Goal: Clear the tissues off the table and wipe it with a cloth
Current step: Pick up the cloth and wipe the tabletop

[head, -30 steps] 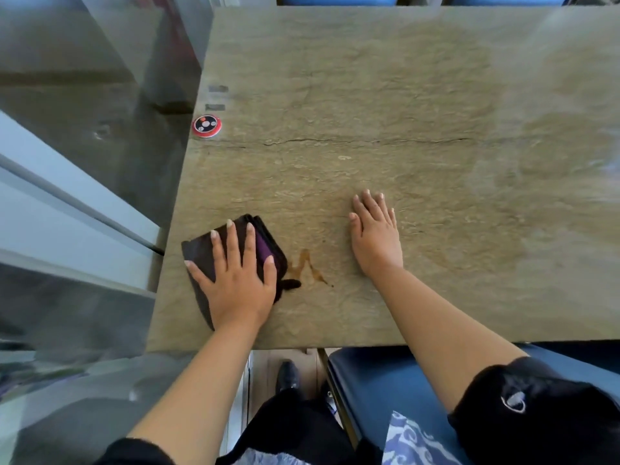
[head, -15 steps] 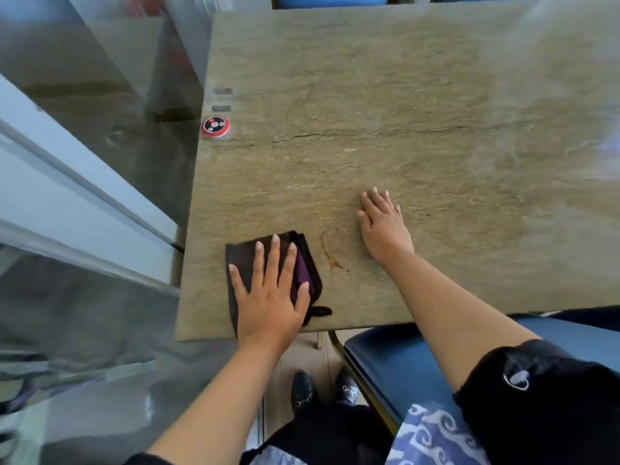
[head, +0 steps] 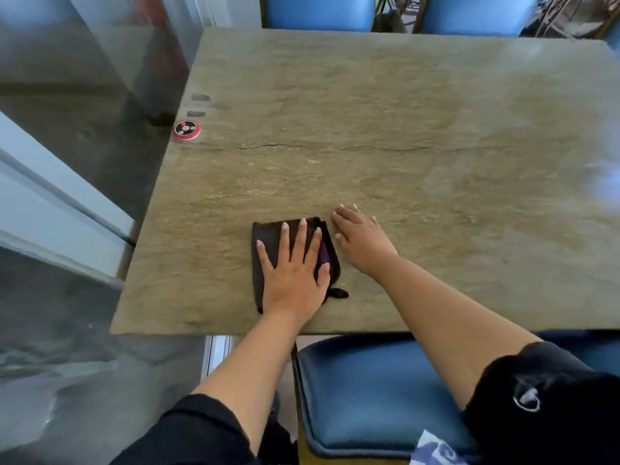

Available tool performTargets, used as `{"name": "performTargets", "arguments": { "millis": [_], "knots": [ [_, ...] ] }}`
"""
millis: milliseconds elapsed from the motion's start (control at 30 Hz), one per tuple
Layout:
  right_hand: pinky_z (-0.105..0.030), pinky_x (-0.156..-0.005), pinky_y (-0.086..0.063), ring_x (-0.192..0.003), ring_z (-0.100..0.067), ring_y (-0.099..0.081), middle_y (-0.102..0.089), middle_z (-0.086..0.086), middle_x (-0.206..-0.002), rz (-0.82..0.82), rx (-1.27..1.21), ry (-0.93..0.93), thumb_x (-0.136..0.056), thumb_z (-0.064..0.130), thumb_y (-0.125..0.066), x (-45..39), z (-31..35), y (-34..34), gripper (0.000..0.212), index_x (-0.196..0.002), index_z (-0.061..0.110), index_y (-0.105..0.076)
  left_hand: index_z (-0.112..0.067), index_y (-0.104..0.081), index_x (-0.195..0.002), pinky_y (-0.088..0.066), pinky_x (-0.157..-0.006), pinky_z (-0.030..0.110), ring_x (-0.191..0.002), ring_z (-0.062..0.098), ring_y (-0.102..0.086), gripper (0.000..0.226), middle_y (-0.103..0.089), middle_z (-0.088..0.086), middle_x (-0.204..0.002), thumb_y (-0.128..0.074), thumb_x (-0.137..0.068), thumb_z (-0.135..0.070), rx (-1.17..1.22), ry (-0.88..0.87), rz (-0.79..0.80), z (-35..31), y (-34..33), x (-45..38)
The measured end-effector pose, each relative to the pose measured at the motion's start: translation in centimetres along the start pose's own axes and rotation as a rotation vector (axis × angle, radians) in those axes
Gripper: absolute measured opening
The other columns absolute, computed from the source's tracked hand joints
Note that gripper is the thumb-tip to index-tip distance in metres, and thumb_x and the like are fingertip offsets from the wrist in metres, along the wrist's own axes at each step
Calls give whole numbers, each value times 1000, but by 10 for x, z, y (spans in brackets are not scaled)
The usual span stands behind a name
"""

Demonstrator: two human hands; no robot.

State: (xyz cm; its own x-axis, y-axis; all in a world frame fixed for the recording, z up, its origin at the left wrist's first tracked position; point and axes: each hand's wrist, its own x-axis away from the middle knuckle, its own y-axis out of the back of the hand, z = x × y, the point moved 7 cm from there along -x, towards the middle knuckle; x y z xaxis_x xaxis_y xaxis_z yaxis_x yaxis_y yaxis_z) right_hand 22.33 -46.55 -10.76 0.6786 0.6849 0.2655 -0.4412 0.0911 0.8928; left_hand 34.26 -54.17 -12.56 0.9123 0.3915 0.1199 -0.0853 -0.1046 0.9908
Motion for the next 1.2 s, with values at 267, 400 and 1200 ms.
{"name": "performTargets", "arguments": {
  "millis": [267, 400, 1200],
  "knots": [
    [-47, -120, 8, -148, -20, 15, 3, 1, -162, -25, 128, 23, -102, 44, -22, 20, -72, 15, 49, -149, 47, -10, -39, -7, -152, -2, -115, 64, -150, 17, 2, 62, -1, -11, -162, -20, -94, -56, 39, 22, -47, 14, -1, 11],
    [-38, -120, 10, -148, -12, 13, 1, 6, -162, -26, -29, 89, -104, 37, -24, 17, -85, 16, 47, -150, 42, -17, -36, 4, -152, 4, -112, 67, -149, 21, 11, 62, 10, -8, -162, -14, -96, -53, 55, 283, -9, 7, 5, -55],
    [-27, -120, -11, -145, -9, -21, -35, 2, -154, -106, -581, -29, -101, 15, -39, 14, -104, 45, 41, -141, 16, -47, -31, 7, -152, 9, -119, 48, -147, 17, 19, 66, 14, -9, -161, -4, -91, -52, 101, -142, 103, -123, -3, -29]
  ]
}}
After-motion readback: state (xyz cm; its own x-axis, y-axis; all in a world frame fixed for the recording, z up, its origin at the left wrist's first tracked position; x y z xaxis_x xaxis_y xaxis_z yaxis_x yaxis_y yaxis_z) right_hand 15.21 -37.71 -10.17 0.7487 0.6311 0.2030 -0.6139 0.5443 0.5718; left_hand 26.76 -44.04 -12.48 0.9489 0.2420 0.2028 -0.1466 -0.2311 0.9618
